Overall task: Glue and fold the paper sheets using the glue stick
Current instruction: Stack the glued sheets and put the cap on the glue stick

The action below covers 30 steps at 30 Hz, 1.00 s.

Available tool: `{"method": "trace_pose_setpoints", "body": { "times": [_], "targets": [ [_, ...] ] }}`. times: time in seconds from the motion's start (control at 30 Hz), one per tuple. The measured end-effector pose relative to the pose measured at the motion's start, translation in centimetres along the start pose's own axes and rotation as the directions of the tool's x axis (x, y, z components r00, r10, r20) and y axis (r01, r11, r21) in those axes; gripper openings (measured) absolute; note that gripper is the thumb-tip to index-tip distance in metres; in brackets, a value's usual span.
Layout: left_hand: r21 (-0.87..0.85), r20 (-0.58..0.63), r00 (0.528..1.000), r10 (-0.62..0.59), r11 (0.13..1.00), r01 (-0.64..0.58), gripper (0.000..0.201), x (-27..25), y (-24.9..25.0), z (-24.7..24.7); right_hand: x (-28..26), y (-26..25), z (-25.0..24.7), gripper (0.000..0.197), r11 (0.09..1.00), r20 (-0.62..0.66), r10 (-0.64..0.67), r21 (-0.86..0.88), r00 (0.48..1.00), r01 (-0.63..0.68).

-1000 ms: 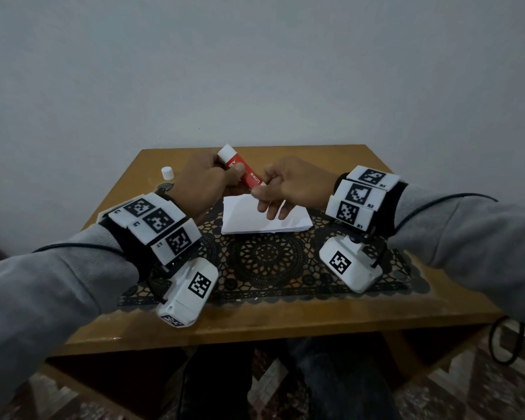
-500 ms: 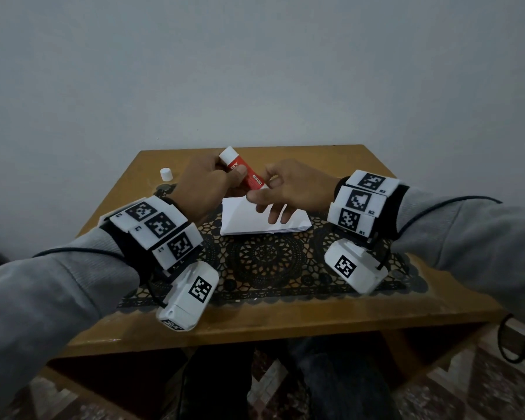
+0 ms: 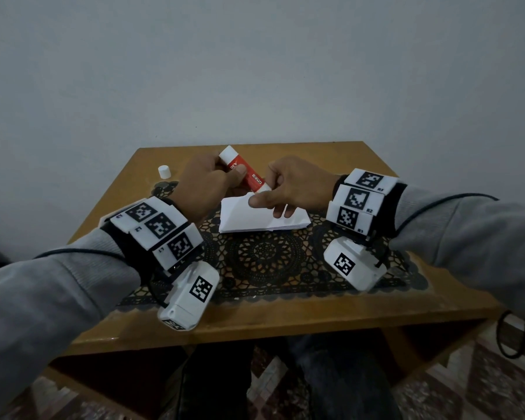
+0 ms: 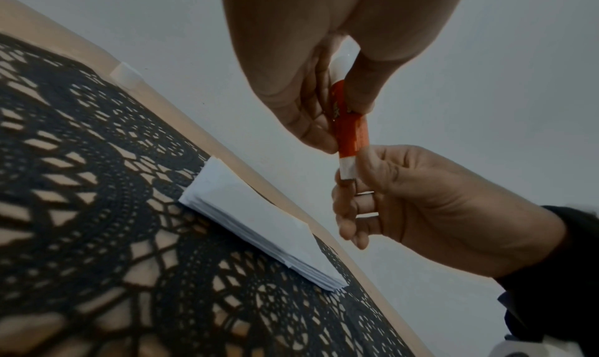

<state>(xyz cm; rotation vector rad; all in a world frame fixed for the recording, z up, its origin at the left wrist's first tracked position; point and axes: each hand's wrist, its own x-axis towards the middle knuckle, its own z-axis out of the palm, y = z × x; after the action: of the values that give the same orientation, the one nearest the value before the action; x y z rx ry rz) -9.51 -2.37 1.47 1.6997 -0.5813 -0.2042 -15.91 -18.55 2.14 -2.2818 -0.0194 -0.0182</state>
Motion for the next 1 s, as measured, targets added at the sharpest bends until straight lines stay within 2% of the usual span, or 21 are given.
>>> {"method": "trace_pose_setpoints", "body": {
  "times": [0.07,0.17,0.27,0.3,0.33,0.37,0.43,0.47,0.53,0.67,0.77,0.8,0.87,1.0],
  "targets": [
    [-0.023,0.002,1.000,-0.011,1.000,0.011,0.013,-0.1,0.0,0.0,0.0,0.1,0.1,0.038,0.999,-0.009,0.017,0.050,1.000,-0.017],
    [-0.069,0.025,1.000,-0.011,0.998,0.013,0.010,-0.1,-0.3,-0.1,0.1,0.4,0.4,0.030,0.987,0.055,0.033,0.154,0.998,-0.041],
    [-0.091,0.102,0.994,-0.036,0.995,0.045,0.016,0.3,-0.8,-0.5,0.4,0.5,1.0,0.023,0.983,0.014,0.013,0.185,1.000,-0.015],
    [-0.052,0.139,0.989,-0.048,0.997,0.056,0.021,0.5,-0.7,-0.9,0.5,0.6,1.0,0.023,0.983,-0.015,0.010,0.184,1.000,-0.007],
    [0.061,0.154,0.987,-0.043,0.998,0.034,0.025,1.2,-1.1,-1.7,0.7,0.7,1.0,0.024,0.984,-0.042,0.011,0.179,0.999,-0.003],
    [0.268,0.139,0.990,-0.017,0.963,-0.021,0.025,1.9,-1.4,-2.7,0.9,0.9,0.9,0.026,0.984,-0.066,0.014,0.176,0.998,-0.002],
    [0.669,0.054,0.998,0.034,0.741,-0.061,0.024,4.2,-2.4,-5.3,1.4,1.2,0.6,0.025,0.983,-0.093,0.007,0.181,0.996,0.010],
    [0.768,0.016,1.000,0.025,0.640,-0.028,0.025,5.4,-2.9,-6.5,1.6,1.5,0.6,0.022,0.981,-0.098,-0.006,0.190,0.995,0.024],
    [0.862,-0.024,0.999,-0.027,0.506,0.034,0.028,7.8,-3.9,-8.3,2.3,1.9,0.6,0.021,0.976,-0.098,-0.024,0.214,0.995,0.045],
    [0.961,-0.052,0.993,-0.103,0.264,0.077,0.035,11.5,-4.8,-10.0,3.9,2.9,0.5,0.028,0.979,-0.094,-0.021,0.201,0.995,0.040],
    [0.993,-0.032,0.971,-0.235,0.102,0.058,0.035,12.9,-5.8,-10.0,4.8,3.4,0.4,0.026,0.981,-0.081,-0.015,0.193,0.997,0.031],
    [0.996,-0.023,0.965,-0.262,0.075,0.044,0.034,13.1,-6.2,-10.0,4.9,3.5,0.3,0.026,0.981,-0.078,-0.014,0.193,0.997,0.029],
    [0.995,-0.015,0.963,-0.268,0.093,0.041,0.030,13.5,-6.9,-10.1,5.1,3.7,0.2,0.027,0.982,-0.077,-0.010,0.190,0.997,0.024],
    [0.992,-0.035,0.987,-0.156,0.118,0.054,0.016,13.5,-7.6,-10.4,5.0,4.0,0.2,0.026,0.982,-0.076,0.001,0.188,0.997,0.014]
  ]
}}
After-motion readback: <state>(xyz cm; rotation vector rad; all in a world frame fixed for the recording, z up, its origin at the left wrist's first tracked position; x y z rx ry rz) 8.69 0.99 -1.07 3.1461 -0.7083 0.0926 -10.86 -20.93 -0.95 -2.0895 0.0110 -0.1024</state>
